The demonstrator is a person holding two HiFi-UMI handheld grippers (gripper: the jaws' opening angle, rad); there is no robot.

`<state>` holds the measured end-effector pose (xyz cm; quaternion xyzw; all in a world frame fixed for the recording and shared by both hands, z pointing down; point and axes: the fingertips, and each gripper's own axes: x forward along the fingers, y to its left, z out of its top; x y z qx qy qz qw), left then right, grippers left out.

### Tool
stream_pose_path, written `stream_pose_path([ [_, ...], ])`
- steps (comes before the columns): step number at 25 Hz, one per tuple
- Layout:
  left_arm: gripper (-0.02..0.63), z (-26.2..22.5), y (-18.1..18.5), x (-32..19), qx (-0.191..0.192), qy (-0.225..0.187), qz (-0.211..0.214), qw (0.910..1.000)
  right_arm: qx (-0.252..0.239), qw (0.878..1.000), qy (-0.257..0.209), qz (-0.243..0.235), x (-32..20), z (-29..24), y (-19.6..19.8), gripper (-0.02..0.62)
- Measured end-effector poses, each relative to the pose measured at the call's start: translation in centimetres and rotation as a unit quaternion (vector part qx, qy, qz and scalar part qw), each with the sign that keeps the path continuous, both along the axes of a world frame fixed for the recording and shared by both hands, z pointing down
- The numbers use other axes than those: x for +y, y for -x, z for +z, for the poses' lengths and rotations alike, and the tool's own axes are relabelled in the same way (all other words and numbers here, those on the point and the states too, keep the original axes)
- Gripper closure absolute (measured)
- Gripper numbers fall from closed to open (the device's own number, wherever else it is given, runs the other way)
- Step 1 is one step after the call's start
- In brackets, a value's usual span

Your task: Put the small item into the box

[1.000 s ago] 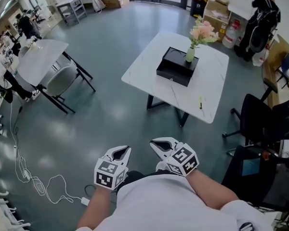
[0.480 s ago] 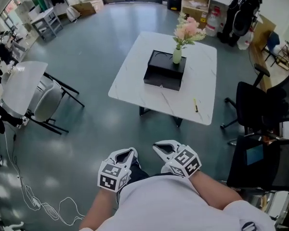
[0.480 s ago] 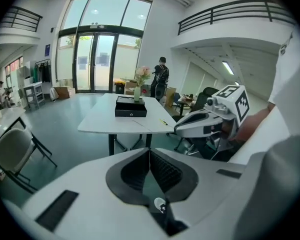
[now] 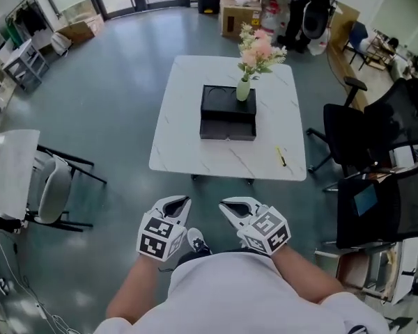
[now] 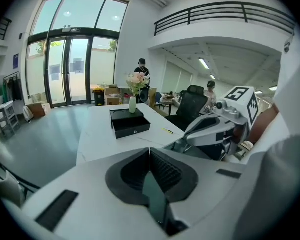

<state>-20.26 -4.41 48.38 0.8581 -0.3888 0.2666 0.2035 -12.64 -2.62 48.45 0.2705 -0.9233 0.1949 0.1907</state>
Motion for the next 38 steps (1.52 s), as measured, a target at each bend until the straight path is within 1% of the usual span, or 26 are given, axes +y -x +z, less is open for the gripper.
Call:
stream_pose_path([
  [5, 0.589, 1.5, 1.6, -1.3, 0.005, 0.017, 0.052, 0.9985, 0.016, 0.998, 0.012, 0.056, -1.0, 1.2, 1.2, 0.578],
  [8, 0.589, 2.7, 2.2, -1.8, 0.003, 0.028, 0.083, 0.9962, 0.006, 0.995, 0.029, 0.09, -1.3, 1.7, 1.8, 0.578],
  [12, 0.589, 3.4, 2.4, -2.7, 0.001, 0.04, 0.11, 0.9931, -0.001, 0.993, 0.043, 0.112, -1.3, 1.9, 2.5, 0.578],
  [17, 0.589, 3.4, 1.1, -4.2, 0.002, 0.039, 0.14, 0.9893, -0.002, 0.987, 0.049, 0.155, -2.6, 2.5, 1.0, 0.578],
  [20, 0.589, 3.3, 0.3, -5.0, 0.0, 0.034, 0.151, 0.988, -0.016, 0.983, 0.06, 0.172, -3.7, 2.9, 0.1, 0.578],
  [23, 0.589, 4.0, -0.3, -5.6, -0.01, 0.043, 0.159, 0.9863, -0.029, 0.98, 0.065, 0.186, -5.1, 3.3, -1.1, 0.578],
  [28, 0.589, 5.2, -2.0, -7.6, -0.029, 0.063, 0.162, 0.9844, -0.027, 0.974, 0.067, 0.213, -8.0, 4.7, -5.1, 0.578],
  [32, 0.589, 4.5, -5.4, -10.5, -0.033, 0.053, 0.175, 0.9825, -0.011, 0.971, 0.061, 0.23, -11.0, 5.6, -9.6, 0.578],
  [35, 0.589, 4.5, -8.4, -12.6, -0.041, 0.042, 0.19, 0.98, 0.013, 0.968, 0.062, 0.243, -12.8, 7.2, -13.1, 0.578],
  [38, 0.589, 5.6, -10.5, -14.7, -0.066, 0.044, 0.194, 0.9778, 0.047, 0.964, 0.069, 0.252, -14.6, 9.3, -16.6, 0.578],
])
